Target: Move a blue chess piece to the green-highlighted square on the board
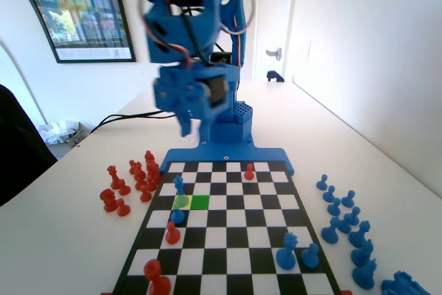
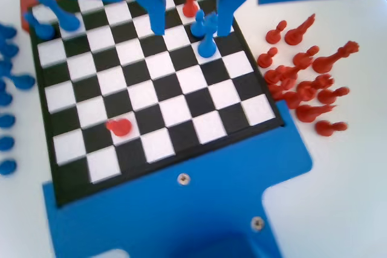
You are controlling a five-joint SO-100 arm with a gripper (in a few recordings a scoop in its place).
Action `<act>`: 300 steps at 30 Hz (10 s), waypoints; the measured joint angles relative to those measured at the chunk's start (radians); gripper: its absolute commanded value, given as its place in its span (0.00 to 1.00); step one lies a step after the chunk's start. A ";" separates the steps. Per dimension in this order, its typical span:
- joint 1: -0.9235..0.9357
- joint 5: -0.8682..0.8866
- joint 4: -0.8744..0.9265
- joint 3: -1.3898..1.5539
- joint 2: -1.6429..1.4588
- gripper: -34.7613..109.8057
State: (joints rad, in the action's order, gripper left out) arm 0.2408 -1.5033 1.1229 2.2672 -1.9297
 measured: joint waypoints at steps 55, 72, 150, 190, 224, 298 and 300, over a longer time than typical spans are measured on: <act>0.110 -0.229 -0.430 0.063 0.279 0.32; 0.097 -0.210 -0.445 0.008 0.353 0.32; -0.026 -0.055 -0.295 -0.051 0.350 0.25; -0.052 -0.017 -0.156 -0.110 0.322 0.25; -0.052 0.006 -0.229 -0.025 0.284 0.25; -0.060 -0.221 0.466 -0.362 -0.327 0.25; -0.077 -0.252 0.512 -0.362 -0.428 0.25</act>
State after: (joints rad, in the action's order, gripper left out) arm 0.1641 -1.7549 1.6352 1.9052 -2.3577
